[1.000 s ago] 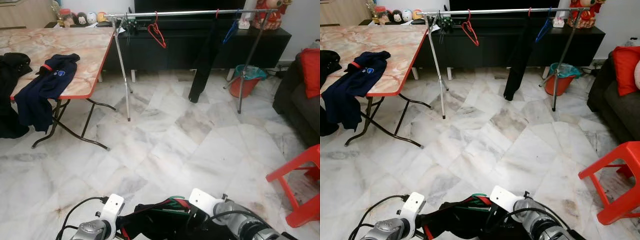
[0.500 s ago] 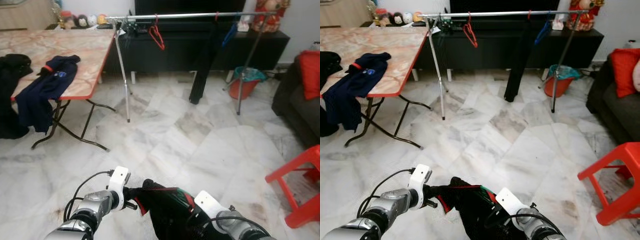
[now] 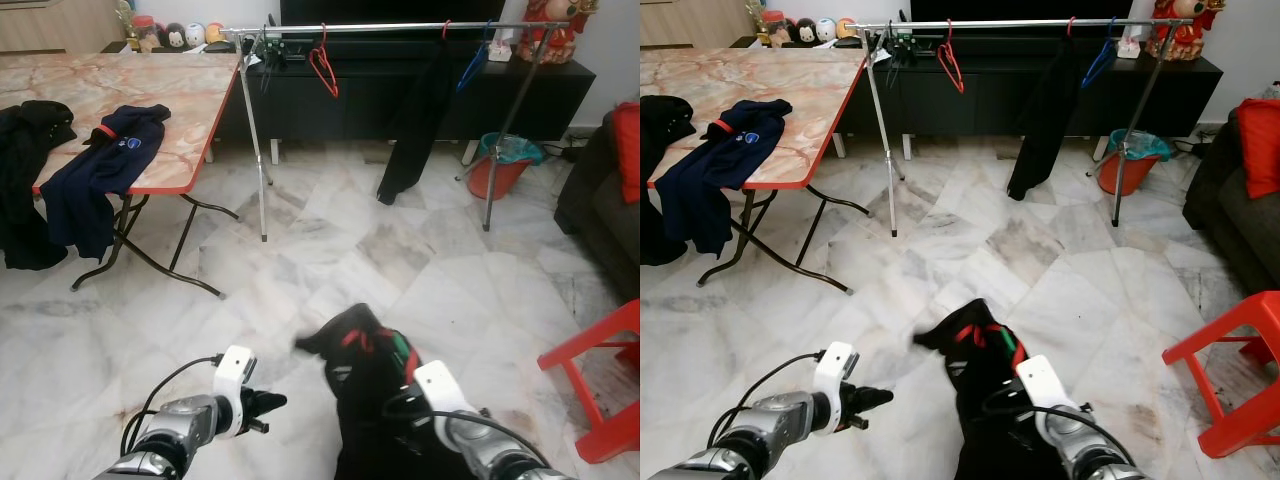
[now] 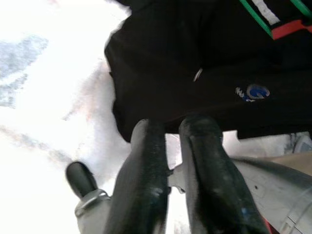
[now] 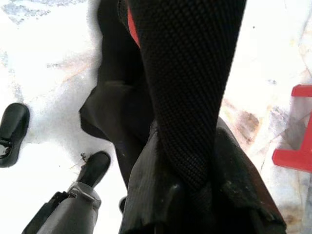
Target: Hang hanger
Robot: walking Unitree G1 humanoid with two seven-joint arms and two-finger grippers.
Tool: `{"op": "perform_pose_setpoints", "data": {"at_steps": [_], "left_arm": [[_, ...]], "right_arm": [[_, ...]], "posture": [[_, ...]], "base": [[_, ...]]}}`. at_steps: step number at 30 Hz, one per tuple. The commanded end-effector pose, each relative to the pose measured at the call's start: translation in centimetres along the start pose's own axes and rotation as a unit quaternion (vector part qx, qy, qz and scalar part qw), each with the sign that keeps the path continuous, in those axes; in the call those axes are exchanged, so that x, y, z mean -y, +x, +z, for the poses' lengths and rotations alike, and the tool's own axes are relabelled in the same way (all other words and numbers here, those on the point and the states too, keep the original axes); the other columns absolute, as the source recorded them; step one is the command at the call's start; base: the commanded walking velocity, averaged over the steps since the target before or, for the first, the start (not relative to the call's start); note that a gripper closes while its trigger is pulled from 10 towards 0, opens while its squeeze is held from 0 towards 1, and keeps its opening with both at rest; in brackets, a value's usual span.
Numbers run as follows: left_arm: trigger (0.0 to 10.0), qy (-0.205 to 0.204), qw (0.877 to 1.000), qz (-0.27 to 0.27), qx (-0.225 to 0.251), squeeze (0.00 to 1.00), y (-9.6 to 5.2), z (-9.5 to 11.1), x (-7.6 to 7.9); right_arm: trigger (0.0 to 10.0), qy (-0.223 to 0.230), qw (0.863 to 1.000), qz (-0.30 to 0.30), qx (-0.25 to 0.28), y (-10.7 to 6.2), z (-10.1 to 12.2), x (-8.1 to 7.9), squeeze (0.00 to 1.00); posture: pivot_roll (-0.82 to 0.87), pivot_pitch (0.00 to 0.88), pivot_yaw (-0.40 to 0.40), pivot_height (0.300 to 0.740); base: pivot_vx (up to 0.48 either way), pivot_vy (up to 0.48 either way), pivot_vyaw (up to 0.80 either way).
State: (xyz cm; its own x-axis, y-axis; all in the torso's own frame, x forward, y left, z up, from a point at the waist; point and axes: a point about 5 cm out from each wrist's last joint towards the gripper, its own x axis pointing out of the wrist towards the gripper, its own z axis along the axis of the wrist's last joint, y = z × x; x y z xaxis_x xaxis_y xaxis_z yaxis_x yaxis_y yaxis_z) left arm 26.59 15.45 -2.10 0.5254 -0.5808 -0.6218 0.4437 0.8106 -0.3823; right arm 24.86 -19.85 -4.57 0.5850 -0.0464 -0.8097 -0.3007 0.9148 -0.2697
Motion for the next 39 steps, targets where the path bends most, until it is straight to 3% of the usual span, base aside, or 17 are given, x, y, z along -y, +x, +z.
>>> {"op": "perform_pose_setpoints", "data": {"at_steps": [1, 5, 9, 10, 13, 14, 15, 16, 18, 21, 39], "left_arm": [[10.0, 0.011, 1.000, -0.028, 0.003, 1.00, 0.1, 0.3, 0.5], [10.0, 0.011, 0.999, -0.031, 0.001, 1.00, 0.1, 0.2, 0.5], [10.0, 0.040, 0.999, 0.011, -0.008, 1.00, -0.2, -0.2, -0.2], [10.0, 0.054, 0.997, 0.048, -0.014, 1.00, -0.3, -0.3, -0.7], [10.0, 0.081, 0.992, 0.090, -0.024, 1.00, -0.5, -0.5, -1.3], [10.0, 0.094, 0.987, 0.127, -0.032, 0.23, -0.7, -0.8, -1.8], [10.0, 0.094, 0.987, 0.127, -0.032, 0.23, -0.7, -0.8, -1.8], [10.0, 0.099, 0.981, 0.164, -0.037, 0.00, -1.0, -1.0, -2.3], [10.0, 0.073, 0.966, 0.247, -0.029, 0.00, -1.8, -1.6, -3.4], [10.0, 0.049, 0.955, 0.291, -0.018, 0.00, -2.4, -2.3, -4.1], [10.0, 0.049, 0.955, 0.291, -0.018, 0.00, -2.4, -2.3, -4.1]], "right_arm": [[10.0, 0.006, 1.000, 0.001, 0.009, 0.0, 0.5, -0.4, 0.00], [10.0, 0.005, 1.000, -0.005, 0.016, 0.0, 0.6, -0.3, 0.00], [10.0, 0.002, 0.999, -0.029, 0.038, 0.0, 1.3, 0.5, 0.00], [10.0, 0.005, 0.998, -0.037, 0.044, -0.1, 1.5, 0.7, 0.00], [10.0, 0.010, 0.998, -0.043, 0.049, -0.1, 1.6, 1.0, 0.00], [10.0, 0.017, 0.997, -0.045, 0.054, -0.1, 1.8, 1.1, 0.00], [10.0, 0.017, 0.997, -0.045, 0.054, -0.1, 1.8, 1.1, 0.00], [10.0, 0.023, 0.997, -0.044, 0.058, -0.1, 1.9, 1.2, 0.00], [10.0, 0.027, 0.997, -0.036, 0.066, -0.1, 2.0, 1.2, 0.00], [10.0, 0.031, 0.997, -0.026, 0.070, -0.1, 1.9, 1.0, 0.00], [10.0, 0.031, 0.997, -0.026, 0.070, -0.1, 1.9, 1.0, 0.00]], "posture": [[0.13, 0.000, -0.021, 0.740], [0.13, 0.000, -0.021, 0.740], [0.12, 0.000, -0.020, 0.740], [0.12, 0.000, -0.020, 0.740], [0.12, 0.000, -0.019, 0.740], [0.12, 0.000, -0.018, 0.740], [0.12, 0.000, -0.018, 0.740], [0.12, 0.000, -0.018, 0.740], [0.12, 0.000, -0.017, 0.740], [0.11, 0.000, -0.017, 0.740], [0.11, 0.000, -0.017, 0.740]], "base": [[0.000, 0.000, 0.00], [0.000, 0.000, 0.00], [0.000, 0.000, 0.00], [0.000, 0.000, 0.00], [0.000, 0.000, 0.00], [0.000, 0.000, 0.00], [0.000, 0.000, 0.00], [0.000, 0.000, 0.00], [0.000, 0.000, 0.00], [0.000, 0.000, 0.00], [0.000, 0.000, 0.00]]}}
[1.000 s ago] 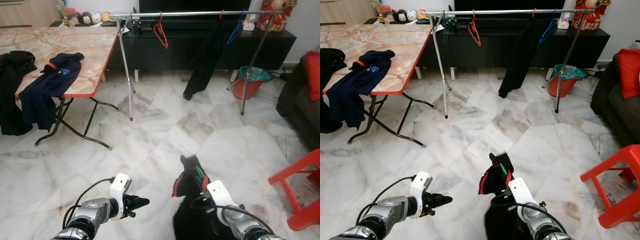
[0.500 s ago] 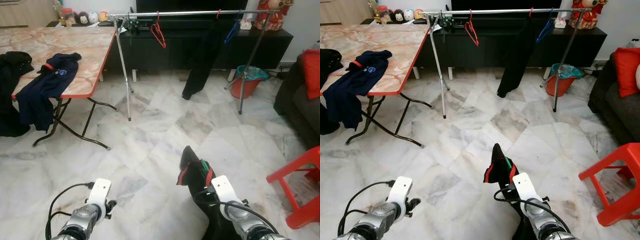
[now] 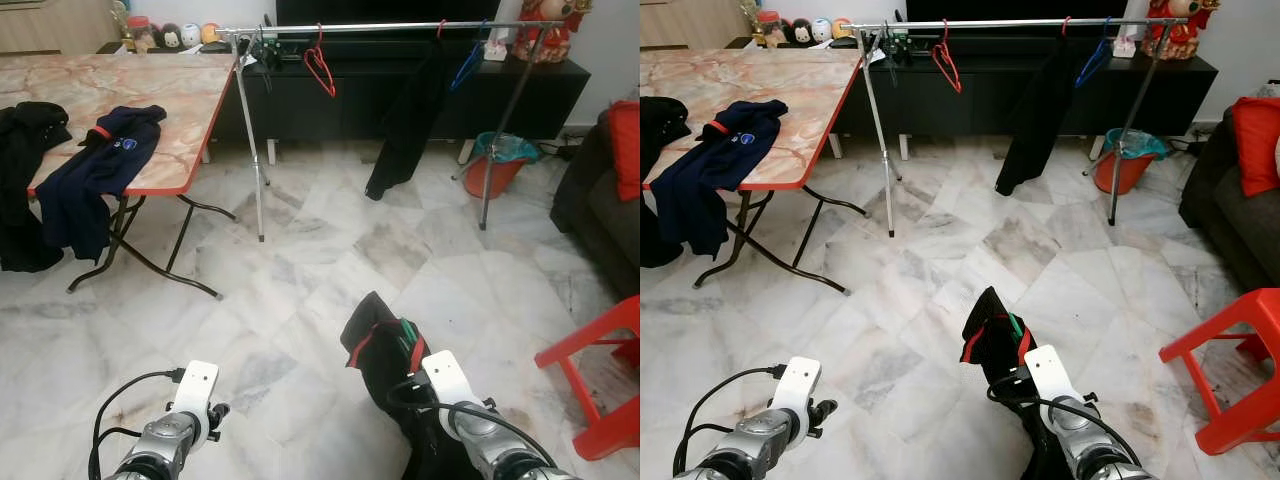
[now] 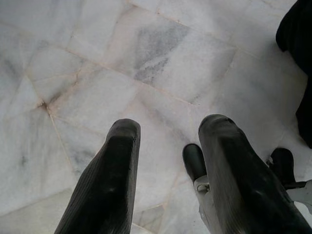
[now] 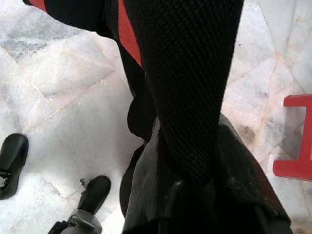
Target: Hang hanger
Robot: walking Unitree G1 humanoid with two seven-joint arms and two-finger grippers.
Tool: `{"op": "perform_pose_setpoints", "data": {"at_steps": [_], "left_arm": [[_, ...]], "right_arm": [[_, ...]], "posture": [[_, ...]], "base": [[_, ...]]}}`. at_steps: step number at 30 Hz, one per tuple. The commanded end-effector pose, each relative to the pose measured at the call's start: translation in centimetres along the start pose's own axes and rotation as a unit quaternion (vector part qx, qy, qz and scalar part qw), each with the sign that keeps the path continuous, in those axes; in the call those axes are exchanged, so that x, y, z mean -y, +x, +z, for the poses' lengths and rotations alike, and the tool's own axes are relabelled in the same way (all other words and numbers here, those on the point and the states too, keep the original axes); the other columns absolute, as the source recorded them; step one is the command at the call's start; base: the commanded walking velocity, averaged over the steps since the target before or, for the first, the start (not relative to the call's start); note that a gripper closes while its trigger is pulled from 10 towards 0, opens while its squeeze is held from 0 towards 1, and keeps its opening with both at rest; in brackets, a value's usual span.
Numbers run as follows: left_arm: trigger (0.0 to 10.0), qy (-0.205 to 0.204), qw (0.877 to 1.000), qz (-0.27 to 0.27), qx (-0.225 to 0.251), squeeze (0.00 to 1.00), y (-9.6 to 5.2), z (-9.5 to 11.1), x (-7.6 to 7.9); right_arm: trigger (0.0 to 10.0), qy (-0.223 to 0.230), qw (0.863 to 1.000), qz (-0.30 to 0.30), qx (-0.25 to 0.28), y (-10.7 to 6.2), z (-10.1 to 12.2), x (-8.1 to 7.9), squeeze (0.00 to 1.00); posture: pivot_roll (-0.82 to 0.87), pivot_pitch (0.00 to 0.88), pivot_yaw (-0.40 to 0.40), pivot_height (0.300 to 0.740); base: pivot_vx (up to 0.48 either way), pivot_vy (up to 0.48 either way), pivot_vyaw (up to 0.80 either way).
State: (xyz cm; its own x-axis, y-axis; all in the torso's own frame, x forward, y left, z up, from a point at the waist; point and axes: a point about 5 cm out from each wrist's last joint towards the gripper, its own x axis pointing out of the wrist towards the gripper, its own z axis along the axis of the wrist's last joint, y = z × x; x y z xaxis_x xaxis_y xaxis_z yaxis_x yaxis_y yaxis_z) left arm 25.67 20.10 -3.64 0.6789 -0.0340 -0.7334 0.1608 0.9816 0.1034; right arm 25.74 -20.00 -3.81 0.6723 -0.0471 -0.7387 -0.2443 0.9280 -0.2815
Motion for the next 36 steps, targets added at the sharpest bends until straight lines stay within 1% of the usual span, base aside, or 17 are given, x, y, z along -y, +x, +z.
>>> {"op": "perform_pose_setpoints", "data": {"at_steps": [1, 12, 13, 14, 15, 16, 17, 22, 36], "left_arm": [[10.0, -0.005, 1.000, 0.002, 0.000, 0.00, -0.1, -0.2, -0.1], [10.0, -0.005, 1.000, 0.002, 0.000, 0.00, -0.1, -0.2, -0.1], [10.0, -0.007, 1.000, 0.021, 0.000, 0.00, -0.1, -0.7, -0.3], [10.0, -0.035, 0.998, 0.040, -0.025, 0.00, -0.6, -3.8, 0.1], [10.0, -0.055, 0.996, 0.053, -0.044, 0.00, -1.1, -5.9, 0.4], [10.0, -0.069, 0.994, 0.061, -0.056, 0.00, -1.4, -7.2, 0.7], [10.0, -0.074, 0.993, 0.063, -0.061, 0.00, -1.6, -7.7, 0.8], [10.0, -0.079, 0.993, 0.070, -0.061, 0.00, -1.5, -7.6, 0.6], [10.0, -0.079, 0.993, 0.070, -0.061, 0.00, -1.5, -7.6, 0.6]], "right_arm": [[10.0, 0.011, 1.000, -0.004, 0.018, 0.1, 0.9, 0.3, 0.00], [10.0, 0.011, 1.000, -0.004, 0.018, 0.1, 0.9, 0.3, 0.00], [10.0, 0.015, 1.000, 0.005, 0.019, 0.0, 0.8, 0.3, 0.00], [10.0, 0.129, 0.991, -0.044, 0.013, 0.0, 0.6, 1.6, 0.00], [10.0, 0.215, 0.973, -0.078, 0.005, -0.1, 0.4, 2.4, 0.00], [10.0, 0.273, 0.957, -0.100, -0.002, -0.2, 0.3, 2.9, 0.00], [10.0, 0.296, 0.949, -0.109, -0.008, -0.2, 0.4, 3.1, 0.00], [10.0, 0.306, 0.945, -0.114, -0.008, -0.1, 0.8, 3.2, 0.00], [10.0, 0.306, 0.945, -0.114, -0.008, -0.1, 0.8, 3.2, 0.00]], "posture": [[0.11, 0.000, -0.017, 0.740], [0.11, 0.000, -0.017, 0.740], [0.11, 0.000, -0.017, 0.740], [0.10, 0.000, -0.014, 0.740], [0.10, 0.000, -0.012, 0.740], [0.10, 0.000, -0.011, 0.740], [0.10, 0.000, -0.009, 0.740], [0.09, 0.000, -0.009, 0.740], [0.09, 0.000, -0.009, 0.740]], "base": [[0.000, 0.000, 0.00], [0.000, 0.000, 0.00], [0.000, 0.000, 0.00], [0.000, 0.000, 0.00], [0.000, 0.000, 0.00], [0.000, 0.000, 0.00], [0.000, 0.000, 0.00], [0.000, 0.000, 0.00], [0.000, 0.000, 0.00]]}}
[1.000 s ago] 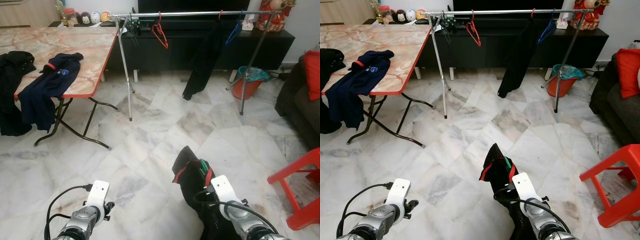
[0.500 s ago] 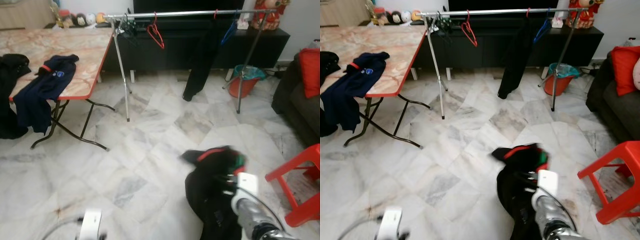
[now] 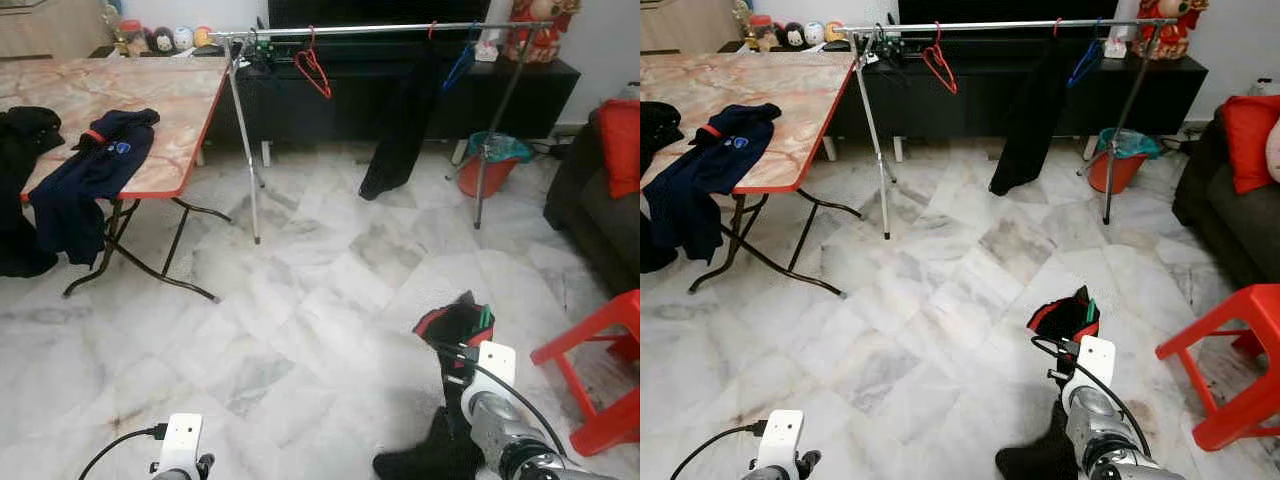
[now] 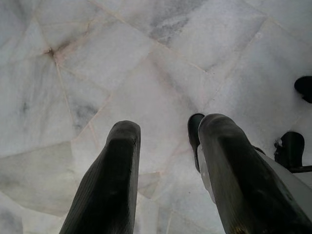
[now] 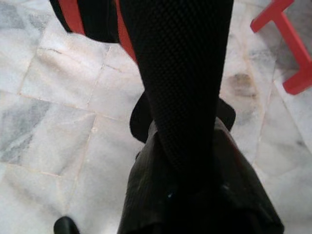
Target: Hang hanger
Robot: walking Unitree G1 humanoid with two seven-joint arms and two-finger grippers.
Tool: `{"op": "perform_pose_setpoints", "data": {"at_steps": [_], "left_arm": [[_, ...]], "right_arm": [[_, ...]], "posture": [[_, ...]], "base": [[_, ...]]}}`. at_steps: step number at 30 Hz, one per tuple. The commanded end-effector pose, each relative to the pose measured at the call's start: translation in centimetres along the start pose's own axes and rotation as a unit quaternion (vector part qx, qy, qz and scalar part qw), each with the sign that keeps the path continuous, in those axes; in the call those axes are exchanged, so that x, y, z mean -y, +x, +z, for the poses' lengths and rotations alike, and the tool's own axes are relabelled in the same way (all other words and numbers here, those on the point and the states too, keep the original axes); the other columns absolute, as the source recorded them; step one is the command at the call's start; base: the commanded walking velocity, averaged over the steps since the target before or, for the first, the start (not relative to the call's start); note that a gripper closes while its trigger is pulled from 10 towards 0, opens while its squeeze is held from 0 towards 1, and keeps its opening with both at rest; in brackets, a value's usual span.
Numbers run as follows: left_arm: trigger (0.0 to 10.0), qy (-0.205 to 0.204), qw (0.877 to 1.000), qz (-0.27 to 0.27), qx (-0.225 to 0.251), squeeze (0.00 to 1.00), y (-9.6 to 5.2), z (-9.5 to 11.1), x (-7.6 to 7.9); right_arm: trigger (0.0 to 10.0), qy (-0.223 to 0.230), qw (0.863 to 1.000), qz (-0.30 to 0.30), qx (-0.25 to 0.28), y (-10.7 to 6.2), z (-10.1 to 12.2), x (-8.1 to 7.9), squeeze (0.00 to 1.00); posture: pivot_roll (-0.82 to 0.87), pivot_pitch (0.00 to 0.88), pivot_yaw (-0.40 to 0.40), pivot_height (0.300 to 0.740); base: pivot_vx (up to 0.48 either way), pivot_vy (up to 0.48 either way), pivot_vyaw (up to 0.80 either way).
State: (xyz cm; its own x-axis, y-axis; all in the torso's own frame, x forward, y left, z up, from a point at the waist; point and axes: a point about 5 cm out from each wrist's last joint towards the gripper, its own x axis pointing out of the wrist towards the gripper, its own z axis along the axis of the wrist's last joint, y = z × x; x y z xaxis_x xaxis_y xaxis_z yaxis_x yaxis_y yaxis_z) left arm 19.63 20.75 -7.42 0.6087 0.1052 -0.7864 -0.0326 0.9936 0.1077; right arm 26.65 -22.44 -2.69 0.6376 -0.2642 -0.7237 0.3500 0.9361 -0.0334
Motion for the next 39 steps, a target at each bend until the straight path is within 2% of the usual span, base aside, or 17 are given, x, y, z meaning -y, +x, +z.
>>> {"op": "perform_pose_setpoints", "data": {"at_steps": [1, 17, 20, 31, 33, 36, 39], "left_arm": [[10.0, -0.006, 1.000, 0.006, -0.009, 0.00, -0.10, -0.57, -0.22], [10.0, -0.006, 1.000, 0.006, -0.009, 0.00, -0.10, -0.57, -0.22], [10.0, -0.003, 1.000, 0.008, -0.012, 0.00, -0.12, -0.69, -0.40], [10.0, -0.001, 1.000, 0.005, -0.011, 0.00, -0.07, -0.47, -0.41], [10.0, 0.000, 1.000, 0.003, -0.012, 0.00, -0.06, -0.44, -0.40], [10.0, 0.004, 1.000, -0.003, -0.014, 0.00, -0.06, -0.43, -0.35], [10.0, 0.007, 1.000, -0.004, -0.016, 0.00, -0.06, -0.49, -0.38]], "right_arm": [[10.0, 0.004, 1.000, -0.002, 0.008, 0.03, 0.57, 0.07, 0.00], [10.0, 0.004, 1.000, -0.002, 0.008, 0.03, 0.57, 0.07, 0.00], [10.0, -0.012, 1.000, -0.003, -0.011, 0.02, 0.23, -0.12, 0.00], [10.0, -0.020, 1.000, 0.002, -0.011, 0.02, 0.41, -0.23, 0.00], [10.0, -0.029, 1.000, 0.003, -0.010, 0.02, 0.48, -0.25, 0.00], [10.0, -0.069, 0.998, 0.010, -0.010, 0.04, 0.67, -0.26, 0.00], [10.0, -0.089, 0.996, 0.015, -0.015, 0.04, 0.68, -0.29, 0.00]], "posture": [[0.09, 0.000, -0.009, 0.740], [0.09, 0.000, -0.009, 0.740], [0.09, 0.000, -0.008, 0.740], [0.09, 0.000, -0.005, 0.740], [0.09, 0.000, -0.001, 0.740], [0.09, 0.000, 0.000, 0.740], [0.08, 0.000, 0.002, 0.740]], "base": [[0.000, 0.000, 0.00], [0.000, 0.000, 0.00], [0.000, 0.000, 0.00], [0.000, 0.000, 0.00], [0.000, 0.000, 0.00], [0.000, 0.000, 0.00], [0.000, 0.000, 0.00]]}}
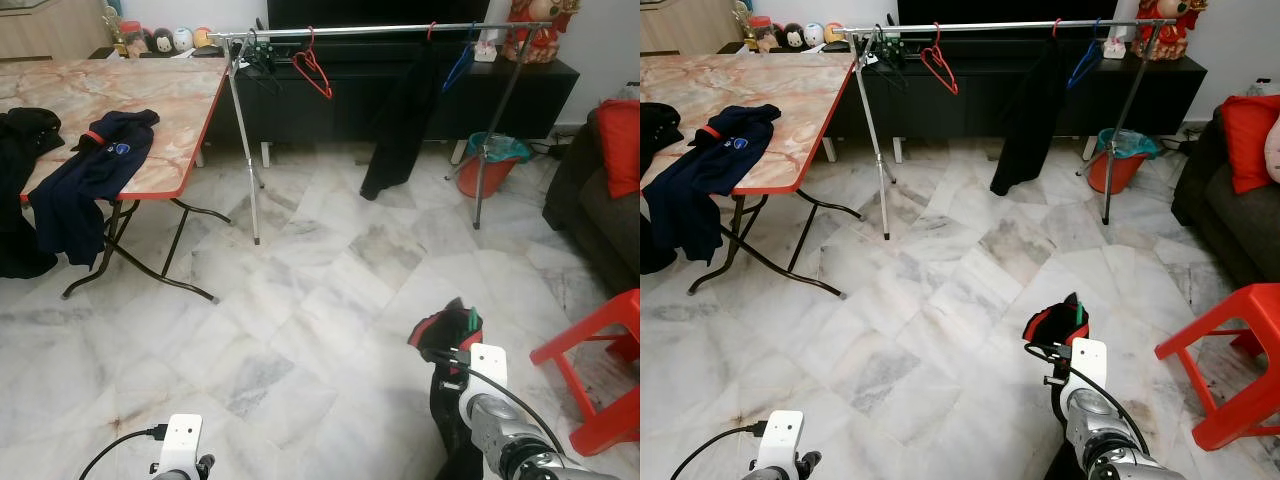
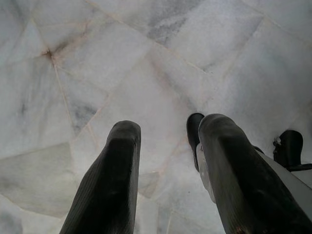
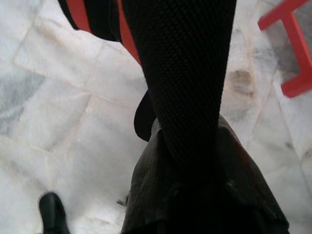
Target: Hang hanger
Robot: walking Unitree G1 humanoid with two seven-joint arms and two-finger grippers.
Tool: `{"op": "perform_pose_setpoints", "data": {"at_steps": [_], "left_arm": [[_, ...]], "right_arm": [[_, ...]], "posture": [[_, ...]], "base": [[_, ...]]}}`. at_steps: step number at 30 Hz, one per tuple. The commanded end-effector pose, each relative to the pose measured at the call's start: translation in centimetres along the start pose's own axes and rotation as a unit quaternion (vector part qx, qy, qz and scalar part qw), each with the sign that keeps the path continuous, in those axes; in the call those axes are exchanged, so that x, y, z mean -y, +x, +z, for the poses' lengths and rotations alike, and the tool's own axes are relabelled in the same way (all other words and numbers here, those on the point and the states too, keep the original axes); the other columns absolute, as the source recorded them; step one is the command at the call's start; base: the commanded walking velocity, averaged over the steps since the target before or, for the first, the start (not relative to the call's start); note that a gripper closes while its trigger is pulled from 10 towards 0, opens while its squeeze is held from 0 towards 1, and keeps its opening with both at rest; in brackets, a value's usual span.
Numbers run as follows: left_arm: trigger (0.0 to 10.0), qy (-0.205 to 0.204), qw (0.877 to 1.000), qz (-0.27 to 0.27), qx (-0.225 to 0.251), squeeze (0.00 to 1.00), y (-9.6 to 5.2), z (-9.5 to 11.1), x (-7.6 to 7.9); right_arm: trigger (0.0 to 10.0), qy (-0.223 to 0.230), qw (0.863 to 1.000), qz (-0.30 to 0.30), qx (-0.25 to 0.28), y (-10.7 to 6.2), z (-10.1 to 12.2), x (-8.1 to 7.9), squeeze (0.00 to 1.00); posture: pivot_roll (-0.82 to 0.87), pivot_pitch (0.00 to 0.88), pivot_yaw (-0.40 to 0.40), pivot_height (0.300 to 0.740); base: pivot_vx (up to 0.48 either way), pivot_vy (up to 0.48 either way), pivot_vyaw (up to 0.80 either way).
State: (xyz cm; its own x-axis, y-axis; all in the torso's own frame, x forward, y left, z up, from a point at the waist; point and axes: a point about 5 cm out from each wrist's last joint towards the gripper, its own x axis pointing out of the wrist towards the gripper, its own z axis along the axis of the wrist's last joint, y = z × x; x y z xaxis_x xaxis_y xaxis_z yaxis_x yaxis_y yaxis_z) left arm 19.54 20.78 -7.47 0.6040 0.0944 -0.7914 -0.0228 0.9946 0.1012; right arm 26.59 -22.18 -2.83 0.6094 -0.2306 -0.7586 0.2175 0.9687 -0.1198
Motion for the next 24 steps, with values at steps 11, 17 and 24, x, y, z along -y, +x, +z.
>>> {"op": "perform_pose_setpoints", "data": {"at_steps": [11, 17, 24], "left_arm": [[10.0, 0.037, 0.999, -0.007, -0.028, 0.00, -0.12, -0.82, -0.44], [10.0, 0.049, 0.998, -0.012, -0.032, 0.00, -0.20, -1.16, -0.52], [10.0, 0.052, 0.998, -0.014, -0.032, 0.00, -0.21, -1.19, -0.55]], "right_arm": [[10.0, -0.019, 1.000, 0.006, 0.005, -0.01, 0.89, 0.00, 0.00], [10.0, -0.024, 1.000, 0.009, 0.001, -0.01, 0.84, -0.05, 0.00], [10.0, -0.016, 1.000, 0.010, -0.001, -0.01, 0.77, -0.10, 0.00]], "posture": [[0.08, 0.000, 0.006, 0.740], [0.08, 0.000, 0.010, 0.740], [0.08, 0.000, 0.011, 0.740]], "base": [[0.000, 0.000, 0.00], [0.000, 0.000, 0.00], [0.000, 0.000, 0.00]]}}
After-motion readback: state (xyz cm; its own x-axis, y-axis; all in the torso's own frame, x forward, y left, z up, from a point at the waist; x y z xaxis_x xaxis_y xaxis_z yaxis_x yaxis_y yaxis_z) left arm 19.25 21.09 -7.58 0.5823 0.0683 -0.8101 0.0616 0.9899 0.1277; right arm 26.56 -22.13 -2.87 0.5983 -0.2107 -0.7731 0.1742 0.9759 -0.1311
